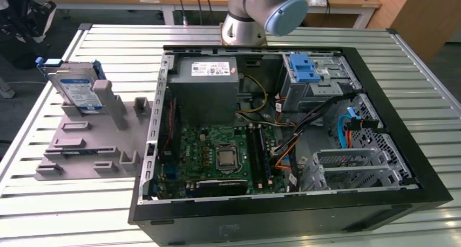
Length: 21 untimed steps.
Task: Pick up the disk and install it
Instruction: 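Pick up the disk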
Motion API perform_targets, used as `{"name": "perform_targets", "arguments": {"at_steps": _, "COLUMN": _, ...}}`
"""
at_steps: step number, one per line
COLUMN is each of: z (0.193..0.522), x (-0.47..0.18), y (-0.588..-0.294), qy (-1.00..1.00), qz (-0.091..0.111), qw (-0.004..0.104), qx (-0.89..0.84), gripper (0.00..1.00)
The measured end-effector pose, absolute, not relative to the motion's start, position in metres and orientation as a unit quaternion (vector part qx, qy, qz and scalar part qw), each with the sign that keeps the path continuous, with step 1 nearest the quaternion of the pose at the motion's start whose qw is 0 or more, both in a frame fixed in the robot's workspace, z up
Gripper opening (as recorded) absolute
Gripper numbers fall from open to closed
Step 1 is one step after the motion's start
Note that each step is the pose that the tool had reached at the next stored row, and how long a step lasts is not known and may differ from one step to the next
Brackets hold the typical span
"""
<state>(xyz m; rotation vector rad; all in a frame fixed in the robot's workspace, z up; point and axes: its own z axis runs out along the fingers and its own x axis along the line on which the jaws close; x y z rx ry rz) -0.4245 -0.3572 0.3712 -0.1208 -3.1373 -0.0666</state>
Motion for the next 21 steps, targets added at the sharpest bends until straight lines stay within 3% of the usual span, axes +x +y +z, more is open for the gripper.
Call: {"name": "perform_targets", "arguments": {"at_steps": 21, "z": 0.371, "x": -0.4255, "y": -0.3572, "qy": -0.999, "qz": -0.021, "qw": 0.002, "qx": 0.036, "gripper": 0.11}}
